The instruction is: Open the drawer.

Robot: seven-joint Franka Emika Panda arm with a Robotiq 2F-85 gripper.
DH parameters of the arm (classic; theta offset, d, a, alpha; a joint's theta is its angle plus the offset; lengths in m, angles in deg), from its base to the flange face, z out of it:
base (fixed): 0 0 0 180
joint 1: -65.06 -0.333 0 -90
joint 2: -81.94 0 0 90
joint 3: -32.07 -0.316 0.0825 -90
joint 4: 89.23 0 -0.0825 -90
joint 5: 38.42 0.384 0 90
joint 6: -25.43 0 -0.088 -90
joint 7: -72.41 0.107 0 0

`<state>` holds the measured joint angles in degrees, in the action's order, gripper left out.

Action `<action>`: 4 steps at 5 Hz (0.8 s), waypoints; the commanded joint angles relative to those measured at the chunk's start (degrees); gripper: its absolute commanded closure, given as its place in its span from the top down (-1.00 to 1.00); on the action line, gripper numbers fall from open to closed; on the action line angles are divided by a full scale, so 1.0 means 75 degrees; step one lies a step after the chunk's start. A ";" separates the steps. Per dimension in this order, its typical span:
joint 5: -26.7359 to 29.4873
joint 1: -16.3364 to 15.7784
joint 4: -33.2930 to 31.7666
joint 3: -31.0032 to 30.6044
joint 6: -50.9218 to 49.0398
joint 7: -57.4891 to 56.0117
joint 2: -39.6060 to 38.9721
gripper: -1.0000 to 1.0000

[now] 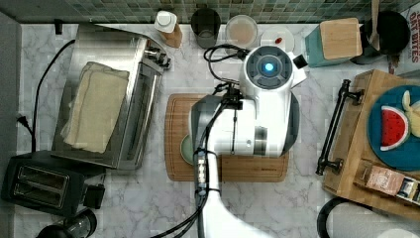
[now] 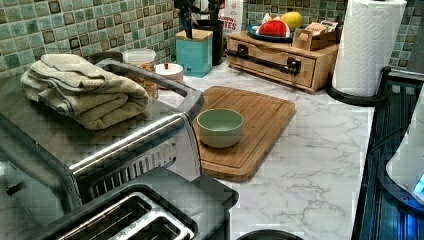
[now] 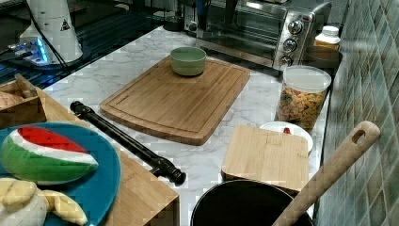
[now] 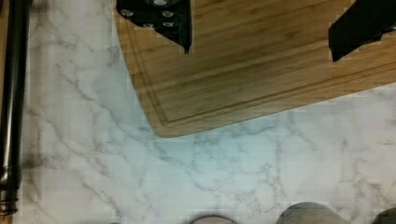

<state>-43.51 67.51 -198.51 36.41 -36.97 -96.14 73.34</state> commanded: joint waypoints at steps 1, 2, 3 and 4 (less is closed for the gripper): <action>0.0163 0.1087 -0.0132 0.0869 0.0676 -0.0959 -0.0090 1.00; 0.0205 0.1298 0.0042 0.0984 0.0685 -0.1319 -0.0364 1.00; 0.0055 0.1544 0.0165 0.0931 0.0739 -0.1599 -0.0602 1.00; 0.0003 0.1656 0.0213 0.0877 0.0910 -0.1764 -0.0898 1.00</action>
<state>-43.48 80.73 -200.19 44.92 -29.91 -105.96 69.09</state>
